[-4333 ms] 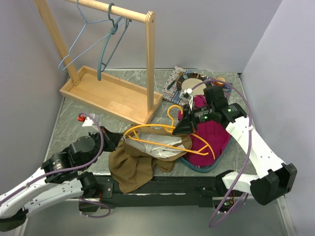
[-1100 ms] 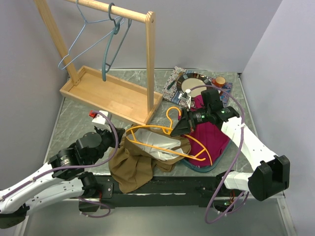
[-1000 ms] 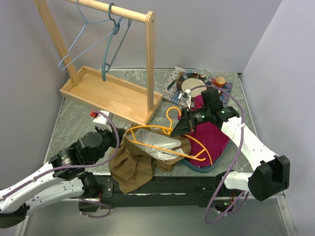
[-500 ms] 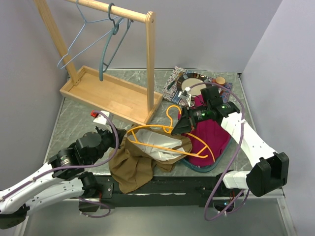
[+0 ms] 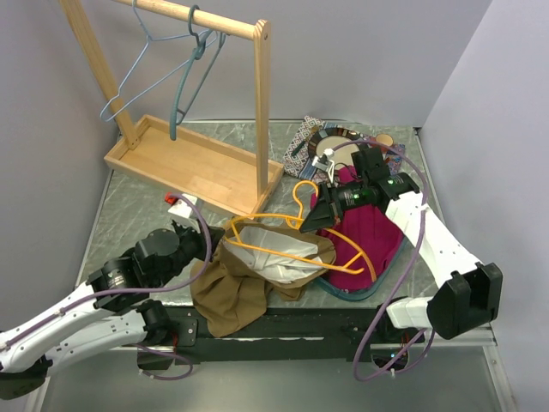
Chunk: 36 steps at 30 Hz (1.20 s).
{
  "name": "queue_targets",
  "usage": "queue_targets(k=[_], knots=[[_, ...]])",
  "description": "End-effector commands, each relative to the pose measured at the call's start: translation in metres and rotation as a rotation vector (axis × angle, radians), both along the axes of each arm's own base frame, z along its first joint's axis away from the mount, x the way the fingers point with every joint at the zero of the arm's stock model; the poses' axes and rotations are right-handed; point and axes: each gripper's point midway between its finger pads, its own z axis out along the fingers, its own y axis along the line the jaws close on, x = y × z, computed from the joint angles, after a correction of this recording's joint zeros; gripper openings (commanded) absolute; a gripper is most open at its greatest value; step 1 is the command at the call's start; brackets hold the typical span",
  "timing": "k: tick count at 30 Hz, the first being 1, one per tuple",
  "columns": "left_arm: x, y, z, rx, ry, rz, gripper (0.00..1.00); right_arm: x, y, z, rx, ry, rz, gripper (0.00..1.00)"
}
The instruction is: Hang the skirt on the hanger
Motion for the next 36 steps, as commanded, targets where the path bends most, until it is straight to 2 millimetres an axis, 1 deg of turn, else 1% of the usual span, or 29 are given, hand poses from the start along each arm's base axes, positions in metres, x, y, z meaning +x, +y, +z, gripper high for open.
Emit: queue_targets(k=[1,5,9,11,12,13,15,16,18,19,22,26,31,33,34,36], knots=[[-0.007,-0.02,0.007,-0.017,0.005,-0.099,0.01,0.003,0.003,0.031,0.087,-0.048,0.043,0.0],[-0.007,-0.022,0.005,-0.007,0.009,-0.105,0.01,0.002,0.003,0.034,0.095,-0.055,0.048,0.0],[-0.003,-0.017,0.008,-0.003,0.001,-0.072,0.01,0.001,0.003,0.029,0.09,-0.06,0.043,0.0],[0.001,-0.008,0.01,-0.002,-0.007,-0.02,0.01,0.004,0.002,0.022,0.054,-0.062,0.016,0.0],[0.002,-0.004,0.011,-0.002,-0.011,-0.003,0.01,0.007,0.001,0.018,0.038,-0.09,0.006,0.0],[0.004,0.005,0.011,0.005,-0.012,0.035,0.01,0.009,0.0,0.018,0.025,-0.106,-0.006,0.0],[0.003,0.014,0.012,0.007,-0.011,0.066,0.01,0.011,-0.003,0.019,0.017,-0.113,-0.025,0.0],[0.002,0.019,0.008,0.017,-0.005,0.076,0.01,0.01,-0.004,0.021,0.023,-0.115,-0.026,0.0],[0.0,0.024,0.01,0.001,-0.012,0.087,0.01,0.008,-0.004,0.023,0.034,-0.111,-0.018,0.0],[0.0,0.025,0.007,0.0,-0.012,0.088,0.01,0.007,-0.004,0.023,0.04,-0.102,-0.016,0.0],[-0.001,0.022,0.01,-0.017,-0.02,0.072,0.01,0.007,-0.003,0.022,0.045,-0.094,-0.012,0.0],[-0.002,0.013,0.017,-0.044,-0.029,0.036,0.01,0.007,-0.003,0.021,0.042,-0.097,-0.013,0.0],[-0.011,-0.007,0.013,-0.056,-0.003,-0.066,0.02,0.012,-0.002,0.026,0.047,-0.138,-0.018,0.0],[-0.013,-0.013,0.011,-0.053,0.01,-0.095,0.07,0.015,-0.002,0.03,0.05,-0.164,-0.017,0.0],[-0.015,-0.015,0.012,-0.061,0.016,-0.109,0.1,0.017,-0.002,0.037,0.052,-0.194,-0.019,0.0],[-0.019,-0.017,0.016,-0.072,0.014,-0.13,0.17,0.02,-0.004,0.037,0.024,-0.236,-0.027,0.0]])
